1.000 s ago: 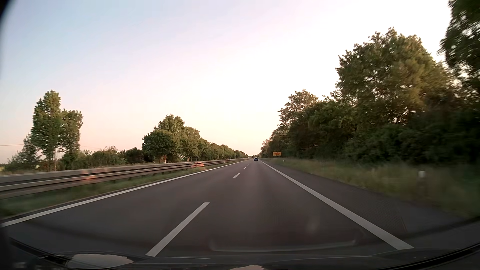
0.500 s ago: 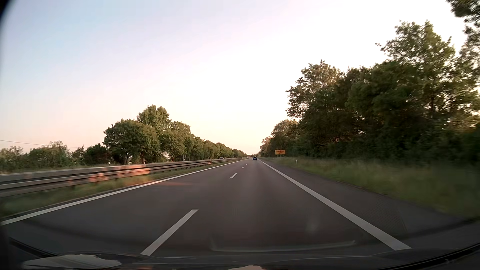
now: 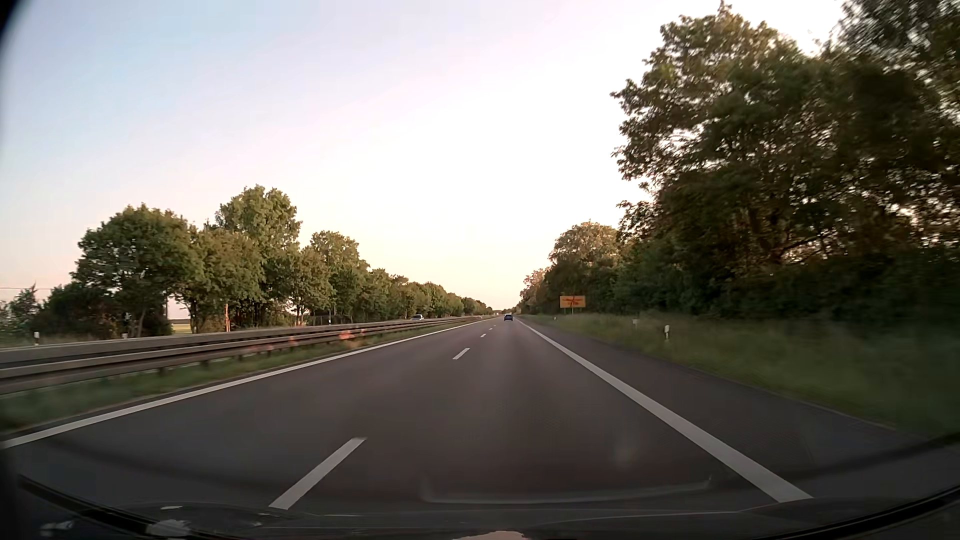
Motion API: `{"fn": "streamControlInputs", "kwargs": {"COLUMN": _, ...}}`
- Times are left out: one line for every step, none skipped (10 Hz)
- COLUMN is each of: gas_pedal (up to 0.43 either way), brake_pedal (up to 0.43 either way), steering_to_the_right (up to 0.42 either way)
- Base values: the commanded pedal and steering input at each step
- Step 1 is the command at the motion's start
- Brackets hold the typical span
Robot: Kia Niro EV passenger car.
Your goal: Follow the waypoints while adhering to traffic rules and regulations
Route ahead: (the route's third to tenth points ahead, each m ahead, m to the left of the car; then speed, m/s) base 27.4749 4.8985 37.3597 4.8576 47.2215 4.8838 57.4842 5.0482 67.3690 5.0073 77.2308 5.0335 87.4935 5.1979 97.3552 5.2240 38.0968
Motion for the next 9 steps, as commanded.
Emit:
{"fn": "streamControlInputs", "kwargs": {"gas_pedal": 0.067, "brake_pedal": 0.018, "steering_to_the_right": -0.001}}
{"fn": "streamControlInputs", "kwargs": {"gas_pedal": 0.079, "brake_pedal": 0.018, "steering_to_the_right": -0.001}}
{"fn": "streamControlInputs", "kwargs": {"gas_pedal": 0.079, "brake_pedal": 0.012, "steering_to_the_right": -0.002}}
{"fn": "streamControlInputs", "kwargs": {"gas_pedal": 0.087, "brake_pedal": 0.018, "steering_to_the_right": -0.002}}
{"fn": "streamControlInputs", "kwargs": {"gas_pedal": 0.087, "brake_pedal": 0.012, "steering_to_the_right": -0.002}}
{"fn": "streamControlInputs", "kwargs": {"gas_pedal": 0.098, "brake_pedal": 0.012, "steering_to_the_right": -0.002}}
{"fn": "streamControlInputs", "kwargs": {"gas_pedal": 0.098, "brake_pedal": 0.018, "steering_to_the_right": -0.002}}
{"fn": "streamControlInputs", "kwargs": {"gas_pedal": 0.110, "brake_pedal": 0.018, "steering_to_the_right": -0.002}}
{"fn": "streamControlInputs", "kwargs": {"gas_pedal": 0.110, "brake_pedal": 0.018, "steering_to_the_right": -0.002}}
